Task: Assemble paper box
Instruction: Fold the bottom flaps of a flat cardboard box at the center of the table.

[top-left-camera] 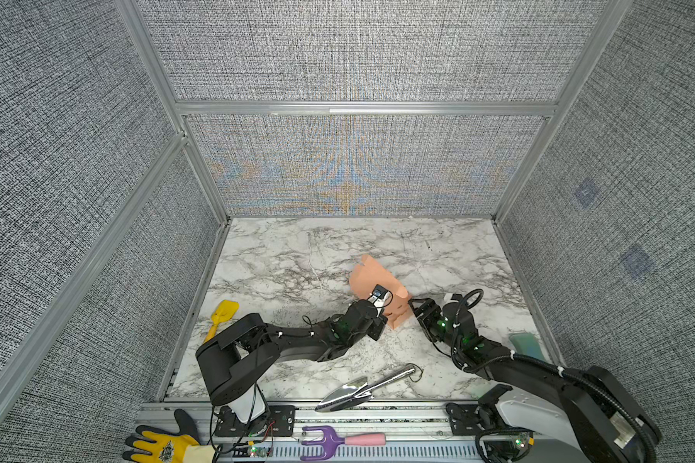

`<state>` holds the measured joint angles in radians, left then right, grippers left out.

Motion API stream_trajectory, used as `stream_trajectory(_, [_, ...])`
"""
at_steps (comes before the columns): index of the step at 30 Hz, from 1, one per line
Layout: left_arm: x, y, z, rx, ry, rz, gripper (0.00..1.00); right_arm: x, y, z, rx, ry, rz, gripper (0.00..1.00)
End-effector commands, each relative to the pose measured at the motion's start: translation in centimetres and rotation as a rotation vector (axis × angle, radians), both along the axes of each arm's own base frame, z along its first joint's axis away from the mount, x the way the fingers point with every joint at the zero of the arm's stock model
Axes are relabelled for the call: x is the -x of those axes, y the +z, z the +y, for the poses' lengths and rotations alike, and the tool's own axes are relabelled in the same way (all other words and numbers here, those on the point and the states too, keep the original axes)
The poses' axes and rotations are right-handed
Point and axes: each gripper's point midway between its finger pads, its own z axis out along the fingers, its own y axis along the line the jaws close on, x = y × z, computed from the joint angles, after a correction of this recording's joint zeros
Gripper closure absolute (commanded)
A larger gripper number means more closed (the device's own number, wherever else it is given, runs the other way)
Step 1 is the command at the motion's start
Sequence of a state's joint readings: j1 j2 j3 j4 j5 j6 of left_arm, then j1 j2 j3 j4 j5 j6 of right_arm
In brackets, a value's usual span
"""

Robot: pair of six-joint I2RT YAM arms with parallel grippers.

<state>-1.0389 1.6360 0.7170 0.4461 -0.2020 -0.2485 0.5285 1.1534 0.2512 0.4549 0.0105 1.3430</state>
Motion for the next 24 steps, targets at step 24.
stream_trajectory(24, [0.5, 0.2, -0.3, 0.029, -0.010, 0.035, 1.00, -2.0, -0.9, 3.4, -0.217, 0.048, -0.013, 0.14])
